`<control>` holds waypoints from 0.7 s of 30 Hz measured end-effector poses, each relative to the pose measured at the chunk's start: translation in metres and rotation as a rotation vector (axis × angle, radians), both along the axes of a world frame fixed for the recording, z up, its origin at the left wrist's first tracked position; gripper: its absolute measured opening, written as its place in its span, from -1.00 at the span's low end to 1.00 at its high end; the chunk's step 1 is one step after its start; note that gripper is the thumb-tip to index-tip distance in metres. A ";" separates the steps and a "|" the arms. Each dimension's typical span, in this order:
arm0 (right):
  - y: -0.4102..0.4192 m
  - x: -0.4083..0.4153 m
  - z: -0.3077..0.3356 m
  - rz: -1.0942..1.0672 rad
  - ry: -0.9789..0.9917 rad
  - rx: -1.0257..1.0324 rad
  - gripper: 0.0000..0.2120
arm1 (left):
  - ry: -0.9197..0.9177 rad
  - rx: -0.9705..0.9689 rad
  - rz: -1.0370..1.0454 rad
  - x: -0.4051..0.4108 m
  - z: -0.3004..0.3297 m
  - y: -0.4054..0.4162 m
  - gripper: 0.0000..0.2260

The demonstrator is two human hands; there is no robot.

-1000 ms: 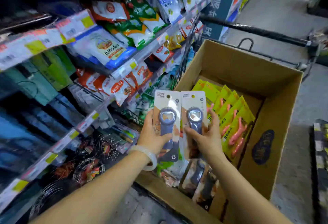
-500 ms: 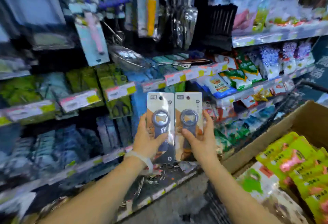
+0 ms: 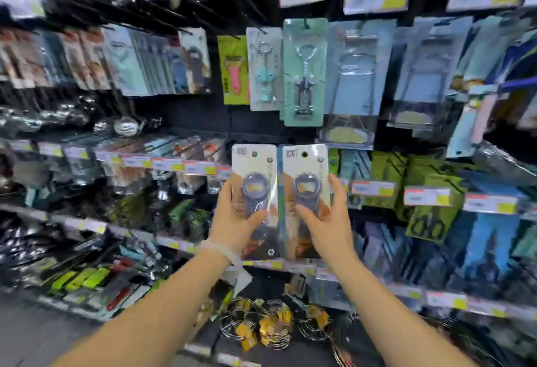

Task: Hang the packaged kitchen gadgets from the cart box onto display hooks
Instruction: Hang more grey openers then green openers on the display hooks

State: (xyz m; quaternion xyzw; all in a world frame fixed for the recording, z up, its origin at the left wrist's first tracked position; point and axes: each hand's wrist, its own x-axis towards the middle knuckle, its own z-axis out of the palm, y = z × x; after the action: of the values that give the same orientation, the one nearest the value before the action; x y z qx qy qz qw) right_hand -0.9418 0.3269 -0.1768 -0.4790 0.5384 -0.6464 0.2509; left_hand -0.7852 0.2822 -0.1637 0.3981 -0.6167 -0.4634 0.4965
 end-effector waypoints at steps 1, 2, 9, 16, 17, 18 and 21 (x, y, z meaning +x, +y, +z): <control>-0.011 0.020 0.005 0.041 0.005 -0.005 -0.30 | 0.005 0.002 0.037 0.023 0.005 -0.004 -0.27; -0.023 0.039 0.010 0.088 0.001 -0.010 -0.30 | 0.021 0.006 0.077 0.044 0.008 -0.009 -0.27; -0.108 0.150 0.027 0.262 0.061 -0.047 -0.32 | 0.086 -0.037 0.290 0.153 0.023 -0.055 -0.29; -0.211 0.205 0.075 0.256 0.145 -0.151 -0.29 | 0.091 -0.096 0.316 0.211 0.066 -0.150 -0.27; -0.225 0.208 0.086 0.246 0.146 -0.166 -0.29 | 0.093 -0.109 0.297 0.215 0.074 -0.165 -0.26; -0.239 0.210 0.096 0.229 0.154 -0.179 -0.29 | 0.088 -0.118 0.279 0.218 0.081 -0.180 -0.26; -0.278 0.213 0.127 0.183 0.177 -0.218 -0.28 | 0.090 -0.165 0.246 0.224 0.100 -0.221 -0.27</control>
State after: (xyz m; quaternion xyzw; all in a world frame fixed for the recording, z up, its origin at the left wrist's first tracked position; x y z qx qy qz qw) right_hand -0.7292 0.0489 -0.0501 -0.6053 0.4391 -0.6309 0.2067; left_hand -0.5613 0.0609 -0.0635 0.4072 -0.5764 -0.3640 0.6078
